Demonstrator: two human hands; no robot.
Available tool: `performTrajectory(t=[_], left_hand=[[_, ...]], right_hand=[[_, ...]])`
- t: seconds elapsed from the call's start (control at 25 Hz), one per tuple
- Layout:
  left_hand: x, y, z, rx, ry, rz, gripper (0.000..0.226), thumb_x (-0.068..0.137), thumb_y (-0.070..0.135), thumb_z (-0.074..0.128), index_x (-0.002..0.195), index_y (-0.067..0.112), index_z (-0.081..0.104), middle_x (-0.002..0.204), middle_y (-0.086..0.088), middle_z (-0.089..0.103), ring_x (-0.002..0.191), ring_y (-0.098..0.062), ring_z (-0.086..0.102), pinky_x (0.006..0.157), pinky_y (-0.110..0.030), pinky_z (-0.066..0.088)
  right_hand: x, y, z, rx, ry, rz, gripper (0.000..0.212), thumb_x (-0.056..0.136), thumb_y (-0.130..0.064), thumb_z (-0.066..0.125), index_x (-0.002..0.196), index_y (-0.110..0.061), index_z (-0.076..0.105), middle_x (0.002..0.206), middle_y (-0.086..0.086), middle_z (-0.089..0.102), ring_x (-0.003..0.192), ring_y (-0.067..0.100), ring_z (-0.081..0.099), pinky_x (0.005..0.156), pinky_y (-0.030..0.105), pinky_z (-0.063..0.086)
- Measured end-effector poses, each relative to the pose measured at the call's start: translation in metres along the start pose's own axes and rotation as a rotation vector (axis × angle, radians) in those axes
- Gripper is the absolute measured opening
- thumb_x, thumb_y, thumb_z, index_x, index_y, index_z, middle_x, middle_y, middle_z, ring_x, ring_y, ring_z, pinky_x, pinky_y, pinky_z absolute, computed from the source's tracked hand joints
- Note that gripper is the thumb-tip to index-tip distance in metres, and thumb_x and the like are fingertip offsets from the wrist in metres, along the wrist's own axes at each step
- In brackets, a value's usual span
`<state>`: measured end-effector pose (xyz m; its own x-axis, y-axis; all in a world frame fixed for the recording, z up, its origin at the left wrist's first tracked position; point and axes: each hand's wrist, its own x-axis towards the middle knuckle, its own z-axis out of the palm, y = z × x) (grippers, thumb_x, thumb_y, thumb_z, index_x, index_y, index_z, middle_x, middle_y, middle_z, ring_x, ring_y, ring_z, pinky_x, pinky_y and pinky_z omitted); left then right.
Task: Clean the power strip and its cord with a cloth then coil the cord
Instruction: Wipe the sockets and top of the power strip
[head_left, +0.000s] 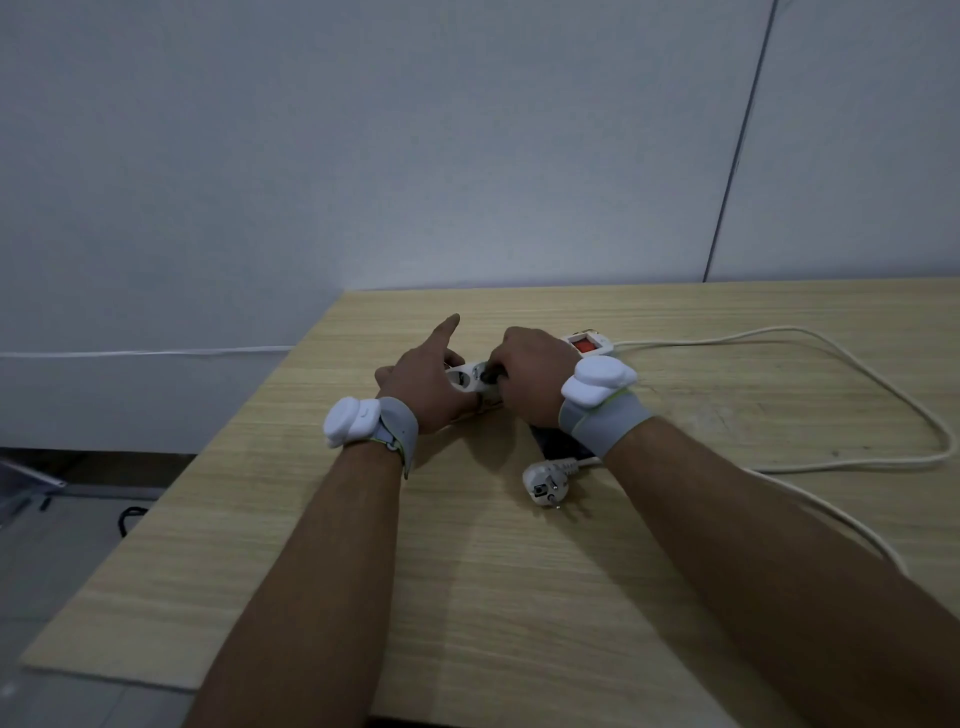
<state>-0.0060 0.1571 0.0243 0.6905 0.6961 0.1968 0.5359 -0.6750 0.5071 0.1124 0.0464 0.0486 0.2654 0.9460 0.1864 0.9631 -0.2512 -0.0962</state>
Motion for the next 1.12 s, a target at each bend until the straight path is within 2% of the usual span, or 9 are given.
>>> performTrajectory(t=[0.12, 0.28, 0.48, 0.6, 0.72, 0.8, 0.84, 0.96, 1.12], left_hand=[[0.001, 0.001, 0.0, -0.02, 0.013, -0.008, 0.098, 0.074, 0.036, 0.074, 0.151, 0.038, 0.013, 0.113, 0.012, 0.06, 0.11, -0.019, 0.056, 0.085, -0.036, 0.021], [-0.001, 0.002, -0.001, -0.025, 0.009, -0.002, 0.098, 0.075, 0.035, 0.073, 0.151, 0.039, 0.012, 0.113, 0.013, 0.062, 0.111, -0.018, 0.056, 0.085, -0.035, 0.021], [0.0, 0.001, -0.003, -0.019, 0.0, -0.009, 0.1, 0.072, 0.034, 0.075, 0.151, 0.039, 0.013, 0.112, 0.014, 0.059, 0.11, -0.017, 0.055, 0.086, -0.035, 0.02], [-0.001, 0.0, -0.001, 0.009, 0.006, -0.002, 0.1, 0.072, 0.038, 0.075, 0.151, 0.04, 0.013, 0.108, 0.016, 0.057, 0.109, -0.017, 0.056, 0.085, -0.037, 0.026], [0.001, -0.001, 0.0, 0.041, -0.001, 0.016, 0.1, 0.073, 0.041, 0.075, 0.151, 0.039, 0.012, 0.112, 0.013, 0.059, 0.109, -0.02, 0.057, 0.087, -0.04, 0.032], [0.002, -0.002, 0.0, 0.039, -0.007, 0.018, 0.1, 0.073, 0.039, 0.076, 0.151, 0.039, 0.012, 0.114, 0.011, 0.06, 0.109, -0.021, 0.057, 0.088, -0.041, 0.032], [0.002, -0.002, 0.0, 0.032, -0.005, 0.014, 0.1, 0.073, 0.037, 0.076, 0.151, 0.039, 0.013, 0.114, 0.011, 0.06, 0.11, -0.022, 0.056, 0.087, -0.04, 0.031], [0.002, -0.003, -0.001, 0.012, 0.001, 0.007, 0.099, 0.071, 0.034, 0.075, 0.15, 0.04, 0.016, 0.114, 0.014, 0.059, 0.111, -0.019, 0.056, 0.085, -0.037, 0.024], [0.002, -0.004, -0.001, 0.054, -0.003, 0.018, 0.099, 0.072, 0.039, 0.076, 0.15, 0.04, 0.015, 0.116, 0.014, 0.058, 0.11, -0.019, 0.055, 0.084, -0.037, 0.027]], right_hand=[[-0.002, -0.005, -0.01, 0.137, -0.028, -0.086, 0.029, 0.087, -0.013, 0.052, 0.109, -0.016, 0.072, 0.109, 0.006, 0.065, 0.099, 0.025, 0.059, 0.078, 0.028, 0.046], [-0.004, -0.003, -0.008, 0.201, 0.095, -0.098, 0.035, 0.089, -0.014, 0.048, 0.115, -0.024, 0.069, 0.114, 0.006, 0.063, 0.104, 0.025, 0.057, 0.088, 0.033, 0.046], [-0.004, 0.0, -0.009, 0.128, -0.053, -0.224, 0.04, 0.088, -0.008, 0.047, 0.117, -0.024, 0.068, 0.119, 0.003, 0.064, 0.105, 0.026, 0.058, 0.09, 0.036, 0.047], [-0.003, 0.013, -0.018, 0.039, -0.133, -0.176, 0.037, 0.087, -0.007, 0.048, 0.111, -0.023, 0.071, 0.118, 0.001, 0.066, 0.105, 0.026, 0.06, 0.091, 0.037, 0.049], [-0.002, 0.025, -0.02, 0.126, -0.004, -0.085, 0.036, 0.088, -0.009, 0.047, 0.112, -0.023, 0.07, 0.121, 0.002, 0.063, 0.11, 0.025, 0.057, 0.094, 0.033, 0.046], [-0.002, 0.019, -0.015, 0.182, 0.118, -0.104, 0.036, 0.089, -0.01, 0.048, 0.116, -0.023, 0.069, 0.121, 0.002, 0.062, 0.112, 0.024, 0.055, 0.096, 0.033, 0.043], [-0.002, 0.014, -0.012, 0.184, 0.118, -0.143, 0.037, 0.088, -0.011, 0.048, 0.117, -0.024, 0.068, 0.121, 0.001, 0.062, 0.112, 0.024, 0.055, 0.095, 0.034, 0.042], [-0.005, 0.004, -0.004, 0.192, 0.008, -0.243, 0.04, 0.084, -0.008, 0.05, 0.113, -0.025, 0.07, 0.119, 0.0, 0.066, 0.107, 0.024, 0.059, 0.092, 0.036, 0.046], [-0.003, 0.034, -0.017, 0.128, -0.079, -0.101, 0.032, 0.08, -0.013, 0.054, 0.098, -0.028, 0.076, 0.107, 0.0, 0.071, 0.097, 0.024, 0.063, 0.088, 0.032, 0.051]])
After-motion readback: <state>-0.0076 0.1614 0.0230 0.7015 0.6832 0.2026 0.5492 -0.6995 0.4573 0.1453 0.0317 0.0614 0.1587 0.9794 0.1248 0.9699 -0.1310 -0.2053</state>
